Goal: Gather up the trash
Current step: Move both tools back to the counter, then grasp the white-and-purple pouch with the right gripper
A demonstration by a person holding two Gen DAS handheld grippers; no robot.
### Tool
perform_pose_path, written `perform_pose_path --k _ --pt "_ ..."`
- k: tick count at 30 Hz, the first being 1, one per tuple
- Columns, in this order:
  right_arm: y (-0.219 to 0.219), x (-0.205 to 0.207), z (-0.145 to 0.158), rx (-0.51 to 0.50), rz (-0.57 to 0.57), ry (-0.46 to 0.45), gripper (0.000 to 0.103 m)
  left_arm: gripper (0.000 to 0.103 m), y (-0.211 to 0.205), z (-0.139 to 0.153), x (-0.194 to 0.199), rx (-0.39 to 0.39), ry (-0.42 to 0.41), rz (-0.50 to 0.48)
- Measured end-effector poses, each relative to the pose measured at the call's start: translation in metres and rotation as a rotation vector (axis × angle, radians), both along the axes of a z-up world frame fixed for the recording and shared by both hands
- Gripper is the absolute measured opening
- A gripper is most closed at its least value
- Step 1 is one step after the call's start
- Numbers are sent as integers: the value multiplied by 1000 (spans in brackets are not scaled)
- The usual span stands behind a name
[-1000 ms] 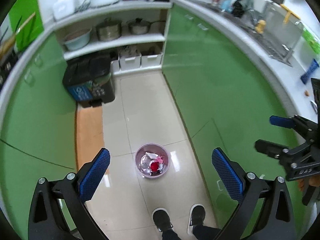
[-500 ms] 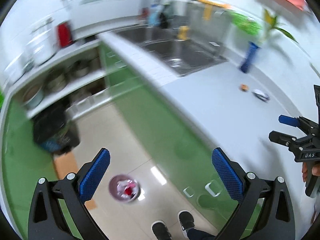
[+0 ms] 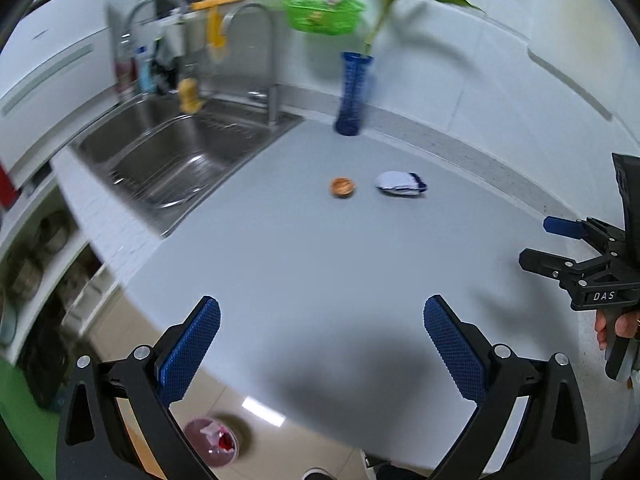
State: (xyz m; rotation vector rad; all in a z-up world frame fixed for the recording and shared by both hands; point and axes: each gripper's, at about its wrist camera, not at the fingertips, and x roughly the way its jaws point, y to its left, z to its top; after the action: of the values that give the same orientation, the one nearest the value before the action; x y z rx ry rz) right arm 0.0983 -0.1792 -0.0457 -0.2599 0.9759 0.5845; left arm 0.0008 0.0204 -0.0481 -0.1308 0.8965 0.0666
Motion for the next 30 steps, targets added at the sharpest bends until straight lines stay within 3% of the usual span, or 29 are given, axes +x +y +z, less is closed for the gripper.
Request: perform_pose_path --k 7,17,30 --pt "-1 44 -19 -14 -11 29 99 98 -13 -11 52 10 15 -35" --pt "34 116 -59 -55 52 63 99 98 0 -36 128 11 37 -16" --pt "94 172 -101 -101 170 72 96 98 22 -65 172 -21 72 22"
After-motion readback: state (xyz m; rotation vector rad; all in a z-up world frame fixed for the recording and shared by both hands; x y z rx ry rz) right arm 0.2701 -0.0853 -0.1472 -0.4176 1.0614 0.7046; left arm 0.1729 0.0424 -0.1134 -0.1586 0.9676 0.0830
